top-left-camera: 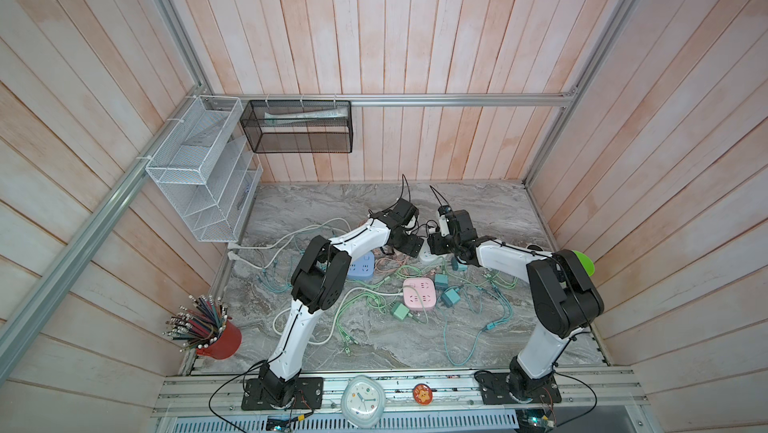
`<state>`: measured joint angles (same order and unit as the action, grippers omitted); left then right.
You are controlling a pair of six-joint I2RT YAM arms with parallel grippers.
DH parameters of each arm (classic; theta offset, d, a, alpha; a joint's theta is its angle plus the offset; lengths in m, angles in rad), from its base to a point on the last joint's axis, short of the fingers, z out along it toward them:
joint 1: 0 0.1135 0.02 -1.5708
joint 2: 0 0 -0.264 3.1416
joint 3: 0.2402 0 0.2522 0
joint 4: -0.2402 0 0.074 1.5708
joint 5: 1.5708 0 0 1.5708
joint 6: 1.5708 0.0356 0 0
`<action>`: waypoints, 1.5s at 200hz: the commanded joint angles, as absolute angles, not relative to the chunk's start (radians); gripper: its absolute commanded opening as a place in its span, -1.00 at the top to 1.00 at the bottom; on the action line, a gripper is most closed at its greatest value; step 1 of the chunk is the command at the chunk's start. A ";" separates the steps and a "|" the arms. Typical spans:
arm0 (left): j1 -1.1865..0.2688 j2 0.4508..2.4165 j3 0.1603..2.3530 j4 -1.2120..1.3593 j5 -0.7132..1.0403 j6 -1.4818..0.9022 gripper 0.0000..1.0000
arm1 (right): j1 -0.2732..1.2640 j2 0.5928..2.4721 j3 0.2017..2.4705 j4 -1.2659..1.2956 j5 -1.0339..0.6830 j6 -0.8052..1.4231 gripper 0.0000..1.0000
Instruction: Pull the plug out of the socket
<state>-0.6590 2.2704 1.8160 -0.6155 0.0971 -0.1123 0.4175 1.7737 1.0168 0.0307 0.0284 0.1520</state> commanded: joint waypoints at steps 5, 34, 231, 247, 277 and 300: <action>-0.658 2.319 1.827 -0.660 0.090 -0.095 -0.88 | 0.423 1.807 1.054 0.046 0.036 0.125 -0.26; -0.658 2.325 1.835 -0.664 0.095 -0.094 -0.88 | 0.423 1.817 1.063 0.043 0.037 0.112 -0.03; -0.655 2.410 1.931 -0.654 0.257 -0.166 -0.91 | 0.424 1.777 1.008 0.092 0.011 0.158 0.26; -0.655 2.424 1.939 -0.661 0.266 -0.169 -0.90 | 0.425 1.776 1.007 0.094 0.005 0.164 0.28; -0.655 2.451 1.947 -0.699 0.231 -0.159 -0.83 | 0.425 1.775 1.016 0.087 0.007 0.163 0.32; -0.655 2.454 1.931 -0.709 0.211 -0.148 -0.81 | 0.425 1.769 1.026 0.081 0.018 0.154 0.34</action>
